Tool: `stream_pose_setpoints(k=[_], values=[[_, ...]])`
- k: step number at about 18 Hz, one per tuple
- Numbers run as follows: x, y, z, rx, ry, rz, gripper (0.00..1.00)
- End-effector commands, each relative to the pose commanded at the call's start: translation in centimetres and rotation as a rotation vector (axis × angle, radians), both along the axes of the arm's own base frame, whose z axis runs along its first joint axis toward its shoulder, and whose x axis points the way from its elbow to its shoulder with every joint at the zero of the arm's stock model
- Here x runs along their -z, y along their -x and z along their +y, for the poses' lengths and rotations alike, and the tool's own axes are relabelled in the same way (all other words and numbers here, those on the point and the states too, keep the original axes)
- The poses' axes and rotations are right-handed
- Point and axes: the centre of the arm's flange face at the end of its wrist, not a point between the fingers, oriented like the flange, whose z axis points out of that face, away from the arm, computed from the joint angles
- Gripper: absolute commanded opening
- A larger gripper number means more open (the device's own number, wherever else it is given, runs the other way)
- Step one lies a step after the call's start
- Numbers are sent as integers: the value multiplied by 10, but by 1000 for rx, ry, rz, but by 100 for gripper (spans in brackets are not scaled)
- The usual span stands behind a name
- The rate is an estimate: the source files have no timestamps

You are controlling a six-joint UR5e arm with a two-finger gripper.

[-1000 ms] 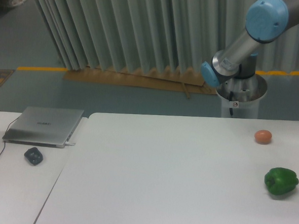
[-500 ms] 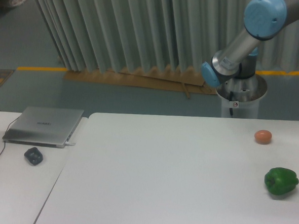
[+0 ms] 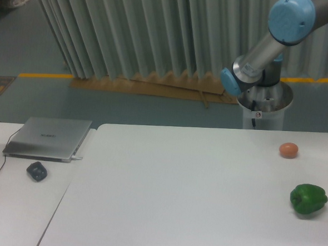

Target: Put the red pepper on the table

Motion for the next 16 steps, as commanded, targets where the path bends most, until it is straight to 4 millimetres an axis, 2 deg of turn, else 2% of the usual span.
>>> stream_pose_setpoints(k=[8, 16], values=[[12, 3, 0, 6, 8, -13, 100], [30, -4, -3, -10, 29, -43, 100]])
